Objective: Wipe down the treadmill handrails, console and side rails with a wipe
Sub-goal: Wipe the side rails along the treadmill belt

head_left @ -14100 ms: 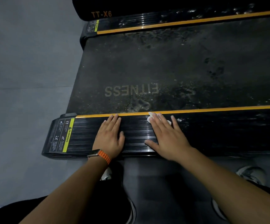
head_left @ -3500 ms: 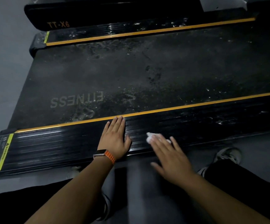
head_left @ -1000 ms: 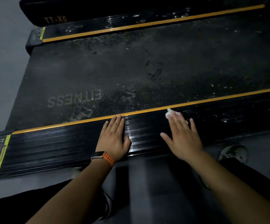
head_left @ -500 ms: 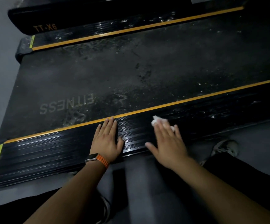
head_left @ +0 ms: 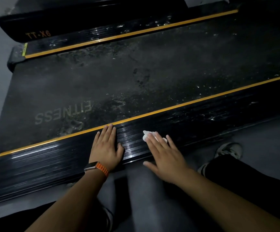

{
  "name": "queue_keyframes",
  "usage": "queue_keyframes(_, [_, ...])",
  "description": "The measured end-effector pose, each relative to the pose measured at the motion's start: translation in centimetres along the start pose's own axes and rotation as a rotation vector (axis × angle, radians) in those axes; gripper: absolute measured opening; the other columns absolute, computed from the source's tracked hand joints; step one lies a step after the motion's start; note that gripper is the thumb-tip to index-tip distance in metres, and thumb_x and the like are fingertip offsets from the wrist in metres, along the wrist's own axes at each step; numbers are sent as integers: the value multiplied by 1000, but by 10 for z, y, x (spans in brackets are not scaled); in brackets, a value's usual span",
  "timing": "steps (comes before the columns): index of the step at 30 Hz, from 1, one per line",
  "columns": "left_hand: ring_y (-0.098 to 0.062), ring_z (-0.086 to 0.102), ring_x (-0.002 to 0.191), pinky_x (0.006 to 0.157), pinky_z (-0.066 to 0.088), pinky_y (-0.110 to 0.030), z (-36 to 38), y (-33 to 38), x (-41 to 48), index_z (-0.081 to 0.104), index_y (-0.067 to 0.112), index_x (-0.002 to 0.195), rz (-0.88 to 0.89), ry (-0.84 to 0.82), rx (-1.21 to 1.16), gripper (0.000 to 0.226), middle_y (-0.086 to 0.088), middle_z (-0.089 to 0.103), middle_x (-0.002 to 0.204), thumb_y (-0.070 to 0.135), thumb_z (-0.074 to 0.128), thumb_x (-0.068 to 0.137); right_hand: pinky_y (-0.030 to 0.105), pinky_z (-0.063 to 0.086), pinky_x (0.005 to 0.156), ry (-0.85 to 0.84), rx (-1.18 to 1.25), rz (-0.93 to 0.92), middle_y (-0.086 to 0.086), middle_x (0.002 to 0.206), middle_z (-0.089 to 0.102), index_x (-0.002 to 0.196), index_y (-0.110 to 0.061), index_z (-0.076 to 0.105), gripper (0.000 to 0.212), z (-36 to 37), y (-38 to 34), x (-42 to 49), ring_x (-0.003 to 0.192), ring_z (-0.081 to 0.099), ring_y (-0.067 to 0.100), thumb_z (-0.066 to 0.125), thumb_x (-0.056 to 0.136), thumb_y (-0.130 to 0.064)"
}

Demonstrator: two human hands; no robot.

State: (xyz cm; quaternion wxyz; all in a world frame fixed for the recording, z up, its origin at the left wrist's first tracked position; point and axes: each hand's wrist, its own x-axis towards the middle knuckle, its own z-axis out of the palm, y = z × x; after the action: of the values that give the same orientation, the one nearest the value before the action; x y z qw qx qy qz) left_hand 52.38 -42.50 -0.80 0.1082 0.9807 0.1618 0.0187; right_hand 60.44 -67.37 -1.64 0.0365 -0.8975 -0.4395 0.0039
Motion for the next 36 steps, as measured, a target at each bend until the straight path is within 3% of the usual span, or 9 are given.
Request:
queue_keyframes(7, [-24,24,155,126,21,-48,1,1,0,40,8,156,-11,4,16,74,-10,32,165,47,30,94,56,21,124,39,21,154,7,170,30,161,-9,35,85,-1,23,-21,159,22,27,37,97,-65])
queue_keyframes(11, [-24,27,154,126,23,-47,0,3,-1,41,8,156,-22,5,55,74,-10,34,164,47,29,94,55,18,121,55,43,-34,7,170,30,161,-10,35,87,8,-12,-12,158,24,27,41,95,-67])
queue_keyframes(14, [-24,24,155,127,20,-46,1,14,2,37,8,157,-65,-10,81,77,-10,30,166,49,23,93,54,20,121,49,-24,-93,4,170,29,162,-15,35,83,2,16,-21,158,24,23,41,95,-64])
queue_keyframes(18, [-22,17,157,128,15,-46,4,33,7,31,9,160,-94,-21,80,80,-9,23,169,50,16,93,58,29,121,34,-59,114,2,172,25,162,-13,35,78,-5,77,-49,159,20,21,37,100,-60])
queue_keyframes(21, [-22,13,158,128,12,-46,4,43,12,28,9,161,-100,-36,70,82,-8,20,170,51,14,92,57,19,125,19,-29,209,6,172,23,163,-10,31,83,-4,70,-45,160,17,26,35,100,-64])
queue_keyframes(27, [-20,8,159,129,8,-46,9,65,22,24,10,162,-61,-61,60,78,-7,15,171,48,17,94,56,23,124,-10,-8,17,2,173,20,165,-15,28,84,-2,47,-13,161,15,22,32,100,-68])
queue_keyframes(29, [-20,8,159,129,7,-46,9,64,22,23,10,162,-58,-68,59,78,-7,15,171,48,19,94,58,26,124,-16,-2,83,-2,174,18,165,-18,27,80,-5,69,-19,161,13,19,29,101,-67])
queue_keyframes(33, [-20,8,159,129,6,-46,9,64,22,24,10,162,-39,-61,30,77,-8,15,171,48,20,95,57,14,128,-24,49,252,2,174,16,165,-15,23,82,-7,71,-16,162,8,22,23,102,-67])
queue_keyframes(36, [-21,10,158,129,8,-47,11,63,22,27,10,161,-40,-45,35,77,-8,18,170,47,21,94,57,13,128,-51,91,167,0,174,10,165,-15,22,85,-6,41,4,162,5,22,23,100,-69])
